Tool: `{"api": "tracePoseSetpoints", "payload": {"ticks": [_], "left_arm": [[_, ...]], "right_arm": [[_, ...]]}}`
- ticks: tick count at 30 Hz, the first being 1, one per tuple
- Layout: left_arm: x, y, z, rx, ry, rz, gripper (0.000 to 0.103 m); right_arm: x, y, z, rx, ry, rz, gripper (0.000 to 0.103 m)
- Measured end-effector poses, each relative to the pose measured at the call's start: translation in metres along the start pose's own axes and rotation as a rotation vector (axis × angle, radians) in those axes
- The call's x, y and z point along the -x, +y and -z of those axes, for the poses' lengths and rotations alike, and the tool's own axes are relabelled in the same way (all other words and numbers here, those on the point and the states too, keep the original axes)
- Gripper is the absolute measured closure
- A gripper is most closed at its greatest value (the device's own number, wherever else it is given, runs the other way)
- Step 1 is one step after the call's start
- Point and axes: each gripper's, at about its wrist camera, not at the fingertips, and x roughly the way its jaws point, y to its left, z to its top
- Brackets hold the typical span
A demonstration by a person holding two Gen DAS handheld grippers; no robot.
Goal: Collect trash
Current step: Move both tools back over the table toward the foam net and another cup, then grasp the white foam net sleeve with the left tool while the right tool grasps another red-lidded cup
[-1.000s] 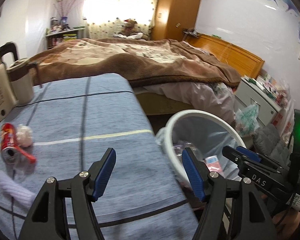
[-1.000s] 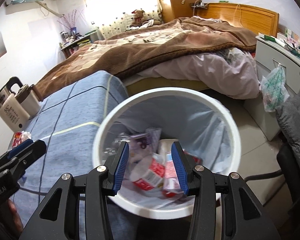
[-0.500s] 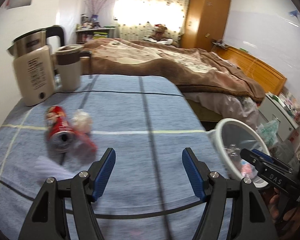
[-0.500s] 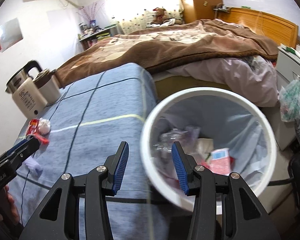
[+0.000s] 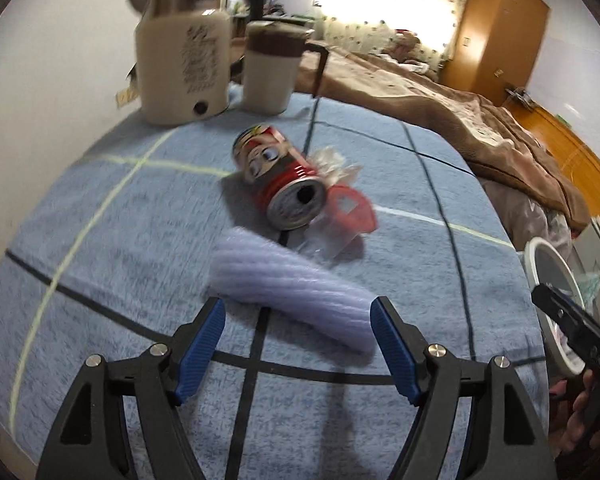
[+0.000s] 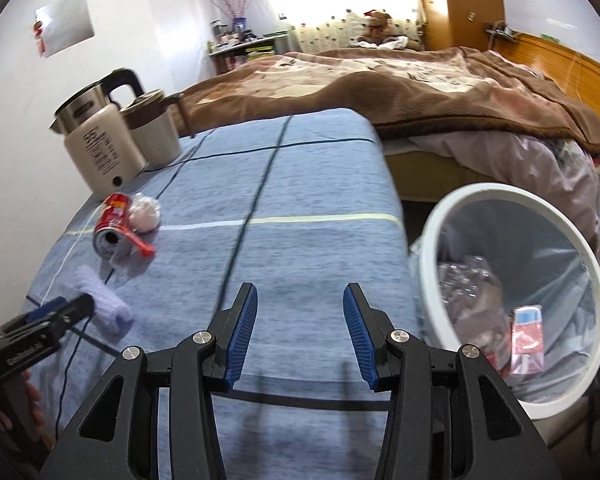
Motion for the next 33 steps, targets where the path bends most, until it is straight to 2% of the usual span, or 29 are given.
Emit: {"api": "tracePoseSetpoints", "payload": {"ticks": [3, 7, 9, 11, 15, 19, 22, 23, 27, 33], "left_arm": [[-0.007, 0.005, -0.003, 0.045, 0.012, 0.057, 0.026], [-0.016, 0.009, -0.011, 0.093, 0.016, 0.066, 0.026], [-0.016, 0.008, -0.014, 0.106, -0.004, 0.099, 0.026], [-0.023, 0.008, -0.017, 0.118, 0.025, 0.074, 0.026], [-0.032, 0.012, -0.020, 0.168, 0.018, 0.097, 0.027], [-0.030, 0.015, -0.019, 0.145, 0.007, 0.098, 0.041], [-0.030, 0.026, -0.021, 0.167, 0.019, 0.144, 0.062], [-0.029, 0.029, -0.021, 0.174, 0.021, 0.156, 0.064], [-0.020, 0.034, -0.022, 0.126, 0.002, 0.135, 0.071], [-0.013, 0.046, -0.023, 0.071, -0.006, 0.085, 0.071]], "right_arm": [[-0.003, 0.010, 0.000, 0.016, 0.006, -0.003, 0.057], [-0.004, 0.017, 0.000, 0.030, 0.006, 0.001, 0.057], [-0.005, 0.020, 0.000, 0.034, 0.005, -0.001, 0.057], [-0.006, 0.024, 0.000, 0.038, 0.009, -0.002, 0.057], [-0.010, 0.033, 0.001, 0.046, 0.015, -0.012, 0.057], [-0.014, 0.040, 0.001, 0.061, 0.022, -0.014, 0.057], [-0.016, 0.043, 0.000, 0.054, 0.024, -0.025, 0.057], [-0.017, 0.044, 0.000, 0.053, 0.025, -0.028, 0.057], [-0.021, 0.056, -0.001, 0.068, 0.029, -0.047, 0.057], [-0.032, 0.078, -0.004, 0.086, 0.044, -0.095, 0.057]]}}
